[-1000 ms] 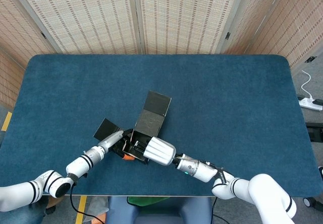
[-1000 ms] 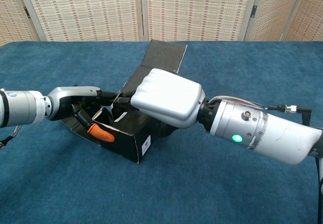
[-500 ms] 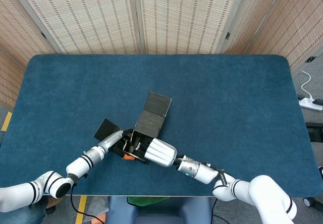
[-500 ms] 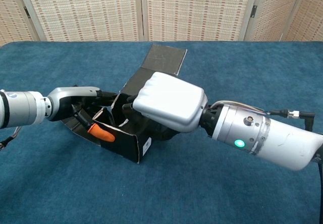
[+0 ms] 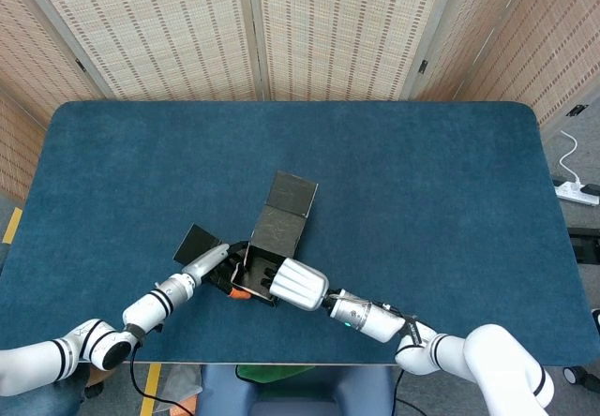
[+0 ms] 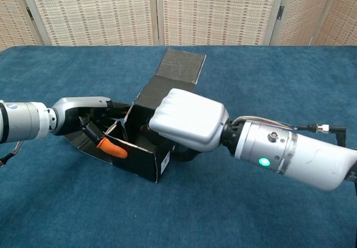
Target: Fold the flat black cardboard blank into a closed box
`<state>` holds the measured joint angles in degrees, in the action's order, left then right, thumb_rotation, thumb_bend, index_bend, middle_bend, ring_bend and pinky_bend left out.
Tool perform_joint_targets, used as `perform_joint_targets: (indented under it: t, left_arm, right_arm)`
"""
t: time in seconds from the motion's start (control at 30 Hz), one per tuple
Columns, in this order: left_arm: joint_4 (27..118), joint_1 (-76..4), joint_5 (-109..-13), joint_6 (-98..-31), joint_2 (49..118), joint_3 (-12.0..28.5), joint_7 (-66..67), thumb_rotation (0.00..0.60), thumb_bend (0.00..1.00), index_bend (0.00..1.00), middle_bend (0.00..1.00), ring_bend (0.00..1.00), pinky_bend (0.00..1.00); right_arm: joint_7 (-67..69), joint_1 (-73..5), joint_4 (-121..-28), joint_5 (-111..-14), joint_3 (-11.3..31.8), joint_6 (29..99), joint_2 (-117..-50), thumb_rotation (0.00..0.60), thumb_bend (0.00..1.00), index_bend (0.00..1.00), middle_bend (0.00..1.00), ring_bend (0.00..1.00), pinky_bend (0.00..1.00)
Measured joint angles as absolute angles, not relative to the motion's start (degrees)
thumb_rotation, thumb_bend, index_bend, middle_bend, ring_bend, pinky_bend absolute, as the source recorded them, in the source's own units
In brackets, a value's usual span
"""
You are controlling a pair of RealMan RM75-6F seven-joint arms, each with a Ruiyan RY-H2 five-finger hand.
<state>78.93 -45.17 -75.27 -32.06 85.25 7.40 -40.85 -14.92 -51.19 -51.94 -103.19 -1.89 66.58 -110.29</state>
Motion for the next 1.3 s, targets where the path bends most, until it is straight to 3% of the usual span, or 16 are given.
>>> perform_joint_targets:
  t: [0.17,0.33,0.63,0.87,1.07,1.3]
  left_arm:
    - [79.31,-45.20,-75.21,-31.84,85.10,7.61,-41.19,0.600,0.19,0.26,0.26,0.39,0.52]
    - [79.43,-45.17,-75.18,-31.76,85.07,7.78,-41.49,0.600,0.20,0.28,0.27,0.39,0.53]
    - [79.83,-44.91,-75.94,-32.10,85.04,7.52,-41.61,0.600,0.23,0.29,0.29,0.40,0.53]
    - [79.44,-44.84,-75.77,-31.92,85.37,7.47,-41.97,0.600,0.25,0.32,0.31,0.41,0.53]
    - [78.98,-44.67,-75.49,-31.98,85.68,7.53,-42.13,0.600,0.25,0.34,0.34,0.42,0.53]
    - [78.72,-44.64,-74.93,-31.51,85.93,7.84,-42.73,0.600,0.25,0.35,0.35,0.43,0.53]
  right_arm:
    - [-16.12,-51.58,-54.68,-102.43,-1.33,64.95,-108.69,0.600,0.21,0.61,0.61,0.78,1.00]
    - [-17.08,-52.12,-56.35,-102.07,-0.97,63.59,-107.57,0.600,0.28,0.69,0.73,0.79,1.00]
    - [-19.60,-53.56,-59.13,-101.47,-1.06,58.93,-105.63,0.600,0.31,0.79,0.81,0.80,1.00]
    - [-19.21,-54.28,-60.73,-101.12,-0.79,57.62,-104.58,0.600,0.38,0.90,0.98,0.84,1.00]
    - [-18.66,-55.04,-62.66,-100.71,-0.36,56.41,-103.20,0.600,0.47,0.99,1.00,0.87,1.00]
    - [-17.59,-55.49,-63.06,-100.86,-0.63,55.84,-102.58,0.600,0.51,1.00,1.00,0.89,1.00]
